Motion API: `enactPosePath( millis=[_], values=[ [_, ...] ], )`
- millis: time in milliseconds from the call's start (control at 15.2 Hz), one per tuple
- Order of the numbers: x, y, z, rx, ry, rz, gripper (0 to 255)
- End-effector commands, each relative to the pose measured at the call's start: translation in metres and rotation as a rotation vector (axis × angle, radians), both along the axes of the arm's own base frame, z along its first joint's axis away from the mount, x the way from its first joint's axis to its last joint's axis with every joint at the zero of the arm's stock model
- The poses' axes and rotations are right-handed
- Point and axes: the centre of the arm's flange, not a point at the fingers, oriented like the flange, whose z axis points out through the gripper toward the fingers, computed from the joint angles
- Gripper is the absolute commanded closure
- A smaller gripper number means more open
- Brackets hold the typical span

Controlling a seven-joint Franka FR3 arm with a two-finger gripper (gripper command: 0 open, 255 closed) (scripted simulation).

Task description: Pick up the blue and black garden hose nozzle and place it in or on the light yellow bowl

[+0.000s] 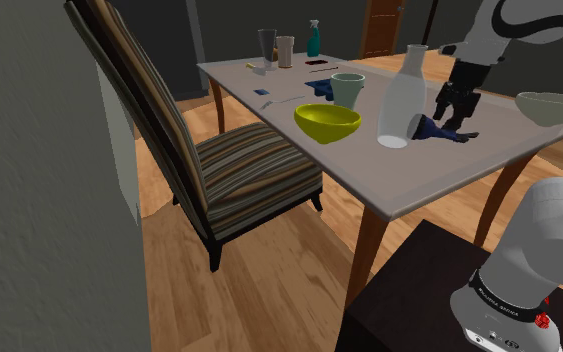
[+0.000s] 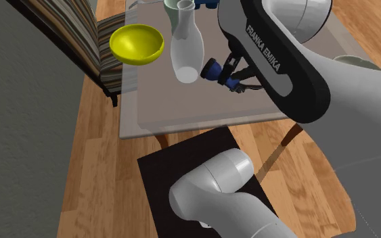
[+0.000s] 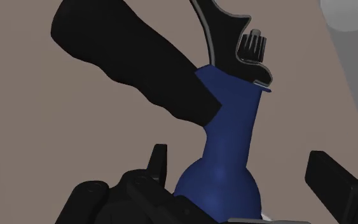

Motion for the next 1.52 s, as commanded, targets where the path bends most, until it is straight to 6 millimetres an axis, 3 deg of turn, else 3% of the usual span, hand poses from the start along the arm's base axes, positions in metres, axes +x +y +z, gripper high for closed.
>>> enactPosePath(
  millis=[0, 264, 726, 792, 1452],
  values=[
    [0.0, 0.0, -0.01, 0.001, -0.002, 0.005, 0],
    [0.002, 0.003, -0.029, 0.001, -0.002, 0.005, 0],
    [0.002, 0.003, -0.029, 0.001, -0.002, 0.006, 0],
    [0.002, 0.003, -0.029, 0.001, -0.002, 0.006, 255],
    [0.002, 0.003, -0.023, 0.001, -0.002, 0.006, 255]
  ],
)
